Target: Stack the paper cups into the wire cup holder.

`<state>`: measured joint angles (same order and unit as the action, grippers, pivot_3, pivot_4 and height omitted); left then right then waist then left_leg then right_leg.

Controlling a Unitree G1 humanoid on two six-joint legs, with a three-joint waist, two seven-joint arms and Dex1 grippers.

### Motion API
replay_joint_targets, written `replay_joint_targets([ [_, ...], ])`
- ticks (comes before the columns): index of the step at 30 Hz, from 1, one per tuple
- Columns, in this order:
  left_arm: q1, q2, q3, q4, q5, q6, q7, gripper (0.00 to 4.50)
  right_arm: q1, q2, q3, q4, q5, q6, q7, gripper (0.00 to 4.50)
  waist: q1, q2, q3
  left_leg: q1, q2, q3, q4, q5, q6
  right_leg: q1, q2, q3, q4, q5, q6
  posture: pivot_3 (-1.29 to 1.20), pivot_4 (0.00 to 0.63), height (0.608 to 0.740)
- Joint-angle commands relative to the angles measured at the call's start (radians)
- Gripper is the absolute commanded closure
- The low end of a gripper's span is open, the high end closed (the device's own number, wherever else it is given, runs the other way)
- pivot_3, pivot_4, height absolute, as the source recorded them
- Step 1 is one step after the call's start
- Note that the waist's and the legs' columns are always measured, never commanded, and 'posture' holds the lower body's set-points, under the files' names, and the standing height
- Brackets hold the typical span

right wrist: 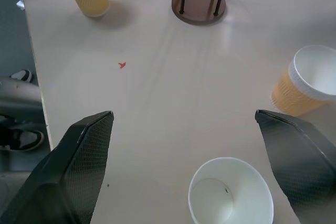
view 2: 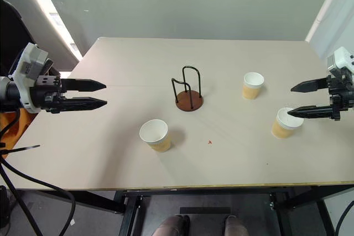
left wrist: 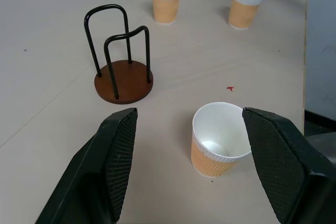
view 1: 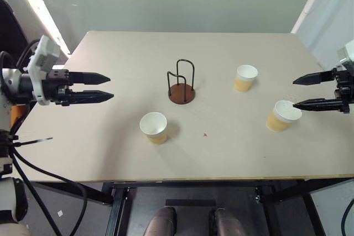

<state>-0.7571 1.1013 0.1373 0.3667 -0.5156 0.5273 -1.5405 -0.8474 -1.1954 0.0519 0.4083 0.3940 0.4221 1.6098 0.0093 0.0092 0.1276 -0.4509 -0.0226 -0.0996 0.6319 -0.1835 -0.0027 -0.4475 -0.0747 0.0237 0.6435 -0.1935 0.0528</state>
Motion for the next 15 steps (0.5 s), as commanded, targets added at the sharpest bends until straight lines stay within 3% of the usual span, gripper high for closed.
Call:
replay_joint_targets([
  [1, 0.001, 0.017, 0.036, -0.024, -0.007, 0.003, 0.007, 1.1, -0.025, -0.009, -0.026, -0.007, -0.003, -0.006, 0.005, 0.0, 0.0, 0.0, 0.0, 0.0, 0.0, 0.0, 0.0, 0.0, 0.0, 0.0, 0.0, 0.0, 0.0, 0.0, 0.0, 0.0, 0.15, 0.74],
  [5, 0.004, 0.014, 0.04, -0.021, -0.004, -0.001, 0.02, 1.1, -0.012, -0.006, -0.031, -0.03, 0.009, 0.005, 0.005, 0.0, 0.0, 0.0, 0.0, 0.0, 0.0, 0.0, 0.0, 0.0, 0.0, 0.0, 0.0, 0.0, 0.0, 0.0, 0.0, 0.0, 0.15, 0.74],
  [9, -0.069, -0.061, -0.006, 0.061, 0.096, -0.092, 0.164, 1.1, 0.003, 0.008, -0.052, -0.06, 0.017, 0.022, 0.003, 0.0, 0.003, 0.0, 0.0, 0.001, 0.0, 0.0, 0.001, 0.001, 0.0, 0.001, 0.0, 0.0, 0.001, 0.0, 0.0, 0.0, 0.15, 0.74],
  [15, -0.184, -0.277, -0.066, 0.222, 0.225, -0.174, 0.411, 1.1, 0.015, 0.101, -0.112, -0.215, 0.077, 0.132, -0.137, 0.0, 0.004, 0.0, 0.0, 0.0, 0.0, 0.0, 0.007, 0.002, 0.002, 0.003, -0.001, 0.0, 0.001, 0.003, 0.001, 0.0, 0.15, 0.74],
])
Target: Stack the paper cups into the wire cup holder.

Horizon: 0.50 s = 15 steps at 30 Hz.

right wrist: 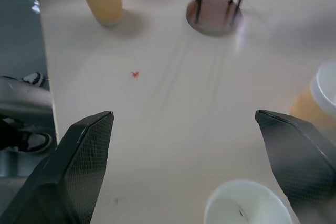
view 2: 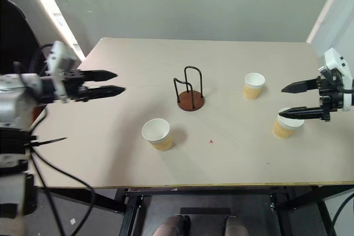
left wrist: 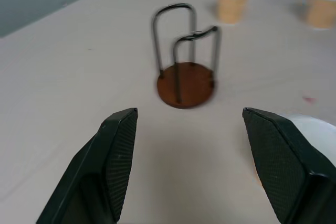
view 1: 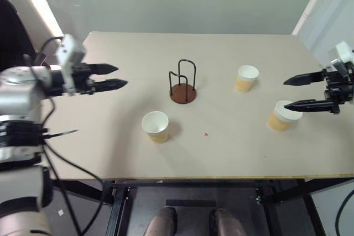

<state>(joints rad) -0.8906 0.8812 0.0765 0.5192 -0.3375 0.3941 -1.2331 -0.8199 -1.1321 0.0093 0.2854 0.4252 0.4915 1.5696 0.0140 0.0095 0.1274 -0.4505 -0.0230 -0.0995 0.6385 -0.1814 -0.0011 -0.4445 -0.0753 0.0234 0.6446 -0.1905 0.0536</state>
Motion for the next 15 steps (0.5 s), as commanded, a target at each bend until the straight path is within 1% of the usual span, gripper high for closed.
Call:
replay_joint_targets([
  [1, -0.061, -0.087, -0.011, 0.108, 0.066, -0.059, 0.136, 1.1, -0.015, 0.064, -0.08, -0.119, 0.05, 0.087, -0.149, 0.0, -0.001, 0.0, 0.0, 0.0, 0.0, 0.0, 0.001, 0.0, 0.0, 0.0, 0.0, 0.0, -0.001, 0.002, 0.0, 0.0, 0.15, 0.74],
  [4, -0.103, -0.154, -0.018, 0.201, 0.099, -0.083, 0.204, 1.1, 0.0, 0.11, -0.102, -0.202, 0.06, 0.157, -0.254, 0.0, -0.007, 0.0, 0.0, 0.0, 0.0, 0.001, 0.002, 0.001, 0.001, 0.001, 0.0, 0.0, -0.001, 0.004, 0.003, 0.0, 0.15, 0.74],
  [6, -0.151, -0.218, -0.045, 0.285, 0.145, -0.14, 0.253, 1.1, 0.017, 0.149, -0.107, -0.269, 0.053, 0.185, -0.344, 0.0, -0.006, 0.0, 0.0, 0.0, 0.0, 0.001, 0.002, 0.001, 0.001, 0.0, 0.0, 0.0, -0.002, 0.008, 0.01, 0.0, 0.15, 0.74],
  [8, -0.194, -0.267, -0.057, 0.357, 0.172, -0.184, 0.286, 1.1, 0.024, 0.186, -0.114, -0.32, 0.056, 0.219, -0.418, 0.0, -0.004, 0.0, 0.0, -0.001, 0.0, 0.001, 0.002, 0.001, 0.001, 0.001, 0.0, 0.0, -0.002, 0.009, 0.011, 0.0, 0.15, 0.74],
  [12, -0.26, -0.338, -0.056, 0.47, 0.195, -0.227, 0.307, 1.1, 0.05, 0.216, -0.134, -0.412, 0.089, 0.275, -0.486, 0.0, 0.001, 0.0, 0.0, -0.003, 0.0, 0.001, 0.003, 0.001, 0.0, 0.0, 0.0, 0.0, -0.004, 0.009, 0.013, 0.0, 0.15, 0.74],
  [15, -0.275, -0.378, -0.078, 0.516, 0.221, -0.265, 0.287, 1.1, 0.071, 0.221, -0.153, -0.462, 0.115, 0.31, -0.524, 0.0, 0.004, 0.0, 0.0, -0.004, -0.001, 0.003, 0.005, 0.002, -0.001, 0.001, 0.0, 0.001, -0.006, 0.008, 0.015, 0.0, 0.15, 0.74],
])
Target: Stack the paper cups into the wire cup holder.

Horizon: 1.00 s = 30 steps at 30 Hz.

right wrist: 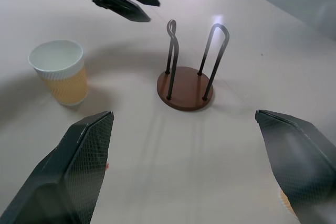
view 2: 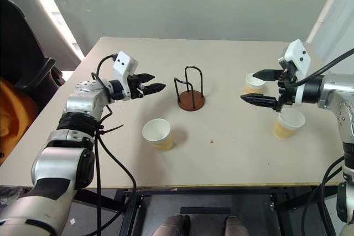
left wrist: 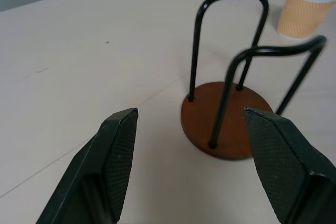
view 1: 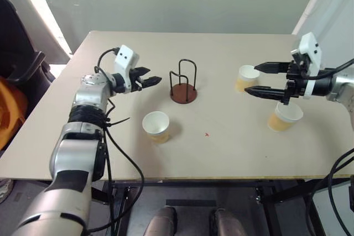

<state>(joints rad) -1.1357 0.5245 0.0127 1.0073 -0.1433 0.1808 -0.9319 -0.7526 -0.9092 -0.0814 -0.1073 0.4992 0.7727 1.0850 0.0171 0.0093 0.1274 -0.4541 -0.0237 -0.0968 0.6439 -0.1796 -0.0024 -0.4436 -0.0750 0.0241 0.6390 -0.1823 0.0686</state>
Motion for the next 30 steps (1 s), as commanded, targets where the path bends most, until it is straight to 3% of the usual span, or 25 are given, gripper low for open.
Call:
replay_joint_targets([
  [1, -0.036, -0.027, -0.016, 0.042, 0.031, -0.054, -0.021, 1.1, 0.012, -0.006, -0.069, -0.082, 0.047, 0.037, -0.047, 0.0, 0.002, 0.0, 0.0, 0.0, 0.0, 0.001, 0.001, 0.0, 0.0, 0.0, 0.0, 0.001, 0.0, 0.0, 0.001, 0.0, 0.15, 0.74],
  [6, -0.071, -0.045, -0.013, 0.094, 0.041, -0.073, -0.038, 1.1, 0.045, -0.021, -0.093, -0.122, 0.069, 0.061, -0.077, 0.0, 0.004, 0.0, 0.0, -0.002, 0.0, 0.004, 0.003, 0.0, 0.0, 0.0, 0.0, 0.003, -0.003, -0.001, 0.004, 0.0, 0.15, 0.74],
  [17, -0.135, -0.136, 0.001, 0.189, 0.071, -0.125, 0.088, 1.1, 0.075, -0.021, -0.107, -0.162, 0.08, 0.073, -0.146, 0.0, 0.007, 0.0, 0.0, -0.002, -0.001, 0.006, 0.004, -0.001, 0.001, 0.002, 0.0, 0.005, -0.008, 0.002, 0.009, 0.0, 0.15, 0.74],
  [21, -0.148, -0.149, 0.0, 0.211, 0.084, -0.148, 0.134, 2.01, 0.087, -0.025, -0.113, -0.175, 0.088, 0.078, -0.158, 0.0, 0.007, 0.0, 0.0, -0.002, -0.001, 0.006, 0.004, -0.001, 0.002, 0.002, 0.0, 0.005, -0.009, 0.002, 0.01, 0.0, 0.15, 0.74],
  [27, -0.155, -0.16, 0.008, 0.228, 0.093, -0.163, 0.139, 4.28, 0.11, -0.037, -0.127, -0.191, 0.094, 0.081, -0.17, 0.0, 0.007, 0.0, 0.0, -0.002, -0.001, 0.007, 0.004, -0.001, 0.002, 0.002, 0.0, 0.006, -0.01, 0.002, 0.011, 0.0, 0.15, 0.74],
  [28, -0.154, -0.16, 0.008, 0.227, 0.093, -0.163, 0.128, 4.48, 0.112, -0.041, -0.129, -0.193, 0.095, 0.081, -0.171, 0.0, 0.007, 0.0, 0.0, -0.002, -0.001, 0.008, 0.004, -0.001, 0.002, 0.002, 0.0, 0.006, -0.01, 0.002, 0.011, 0.0, 0.15, 0.74],
  [30, -0.154, -0.156, 0.008, 0.222, 0.091, -0.159, 0.099, 4.48, 0.115, -0.048, -0.133, -0.194, 0.096, 0.08, -0.169, 0.0, 0.007, 0.0, 0.0, -0.002, -0.001, 0.008, 0.004, -0.001, 0.002, 0.002, 0.0, 0.006, -0.01, 0.002, 0.011, 0.0, 0.15, 0.74],
])
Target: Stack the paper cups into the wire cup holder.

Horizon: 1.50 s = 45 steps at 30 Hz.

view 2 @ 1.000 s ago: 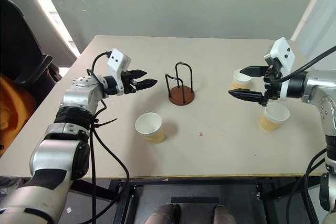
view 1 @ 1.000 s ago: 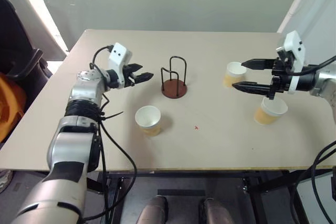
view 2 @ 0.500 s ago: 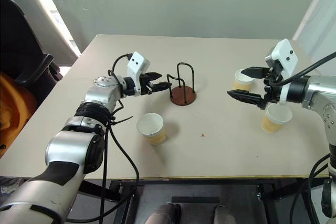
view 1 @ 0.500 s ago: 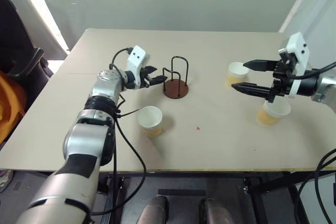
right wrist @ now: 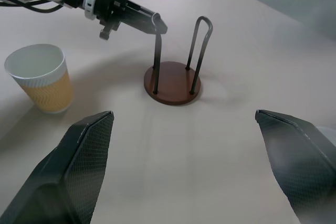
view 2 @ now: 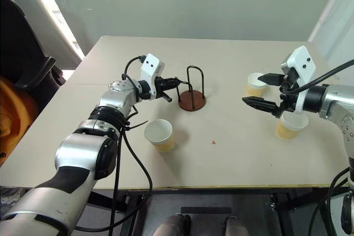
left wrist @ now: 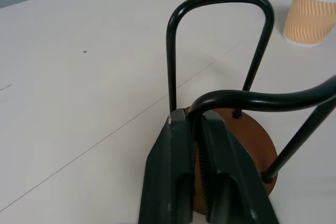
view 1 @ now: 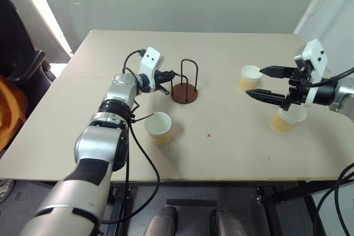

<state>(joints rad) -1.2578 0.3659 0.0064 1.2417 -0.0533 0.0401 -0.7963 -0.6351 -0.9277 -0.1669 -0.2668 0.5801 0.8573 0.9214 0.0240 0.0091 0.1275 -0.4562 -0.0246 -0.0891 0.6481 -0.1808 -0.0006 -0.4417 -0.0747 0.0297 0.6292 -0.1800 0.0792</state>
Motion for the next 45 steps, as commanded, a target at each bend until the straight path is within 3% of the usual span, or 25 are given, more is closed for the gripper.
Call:
replay_joint_targets([
  [1, -0.033, 0.006, 0.014, -0.016, -0.001, -0.009, -0.062, 4.48, -0.002, -0.035, -0.048, -0.034, 0.014, -0.007, -0.003, 0.0, 0.0, 0.0, 0.0, 0.0, 0.0, 0.0, 0.0, 0.0, 0.0, 0.0, 0.0, 0.0, 0.0, 0.0, 0.0, 0.0, 0.15, 0.74],
  [4, -0.057, 0.015, 0.018, -0.065, -0.041, 0.05, -0.248, 4.48, 0.014, -0.075, -0.056, -0.04, 0.04, 0.0, 0.047, 0.0, 0.001, 0.0, 0.0, 0.0, 0.0, 0.0, 0.0, 0.0, 0.0, 0.0, 0.0, 0.0, 0.0, 0.0, 0.0, 0.0, 0.15, 0.74],
  [9, -0.079, 0.007, -0.01, -0.249, -0.091, 0.136, -0.504, 4.48, 0.125, -0.214, -0.091, -0.099, 0.128, -0.014, 0.263, 0.0, 0.012, 0.0, 0.0, -0.005, -0.002, -0.001, 0.001, 0.0, 0.0, -0.001, 0.0, 0.0, -0.001, -0.001, 0.002, 0.0, 0.15, 0.74],
  [14, 0.04, 0.007, -0.129, -0.554, -0.082, 0.178, -0.637, 4.48, 0.201, -0.317, -0.046, -0.101, 0.063, -0.073, 0.338, 0.0, 0.013, 0.001, -0.001, -0.007, -0.006, 0.0, 0.007, -0.004, 0.005, 0.0, -0.001, 0.002, -0.001, -0.004, 0.007, 0.0, 0.15, 0.74],
  [18, 0.14, 0.014, -0.199, -0.717, -0.069, 0.197, -0.656, 4.48, 0.237, -0.349, -0.027, -0.107, 0.03, -0.108, 0.356, 0.0, 0.012, 0.002, -0.001, -0.005, -0.005, 0.001, 0.016, -0.009, 0.009, 0.004, -0.002, 0.003, 0.001, -0.005, 0.01, 0.0, 0.15, 0.74],
  [26, 0.241, 0.001, -0.224, -0.862, -0.102, 0.331, -0.584, 4.48, 0.267, -0.362, -0.038, -0.157, 0.055, -0.084, 0.356, 0.0, 0.009, 0.002, -0.001, -0.002, -0.005, 0.0, 0.018, -0.01, 0.011, 0.009, -0.003, 0.003, 0.0, -0.004, 0.012, 0.0, 0.15, 0.74],
  [28, 0.262, -0.006, -0.231, -0.882, -0.104, 0.338, -0.569, 4.48, 0.27, -0.355, -0.039, -0.171, 0.064, -0.075, 0.349, 0.0, 0.009, 0.002, -0.001, 0.002, -0.005, 0.001, 0.018, -0.014, 0.017, 0.013, -0.003, 0.003, -0.001, -0.004, 0.012, 0.0, 0.15, 0.74],
  [35, 0.31, 0.019, -0.286, -0.939, -0.102, 0.323, -0.605, 4.48, 0.264, -0.355, -0.029, -0.157, 0.052, -0.085, 0.343, 0.0, 0.009, 0.002, -0.001, 0.002, -0.005, 0.0, 0.018, -0.014, 0.017, 0.014, -0.003, 0.003, -0.001, -0.004, 0.012, 0.0, 0.15, 0.74],
  [39, 0.283, -0.015, -0.3, -0.872, -0.059, 0.301, -0.517, 4.48, 0.251, -0.357, -0.024, -0.148, 0.047, -0.084, 0.339, 0.0, 0.009, 0.002, -0.001, 0.003, -0.005, 0.0, 0.018, -0.014, 0.017, 0.014, -0.003, 0.003, -0.001, -0.004, 0.012, 0.0, 0.15, 0.74],
  [40, 0.277, -0.022, -0.299, -0.863, -0.057, 0.304, -0.504, 3.88, 0.252, -0.357, -0.024, -0.148, 0.045, -0.084, 0.338, 0.0, 0.009, 0.002, -0.001, 0.003, -0.005, 0.0, 0.018, -0.014, 0.017, 0.015, -0.004, 0.003, -0.002, -0.004, 0.012, 0.0, 0.15, 0.74],
  [45, 0.271, -0.032, -0.301, -0.851, -0.053, 0.295, -0.485, 2.21, 0.263, -0.356, -0.021, -0.149, 0.037, -0.088, 0.337, 0.0, 0.009, 0.002, -0.001, 0.003, -0.006, 0.0, 0.018, -0.014, 0.017, 0.015, -0.004, 0.003, -0.002, -0.004, 0.012, 0.0, 0.15, 0.74],
])
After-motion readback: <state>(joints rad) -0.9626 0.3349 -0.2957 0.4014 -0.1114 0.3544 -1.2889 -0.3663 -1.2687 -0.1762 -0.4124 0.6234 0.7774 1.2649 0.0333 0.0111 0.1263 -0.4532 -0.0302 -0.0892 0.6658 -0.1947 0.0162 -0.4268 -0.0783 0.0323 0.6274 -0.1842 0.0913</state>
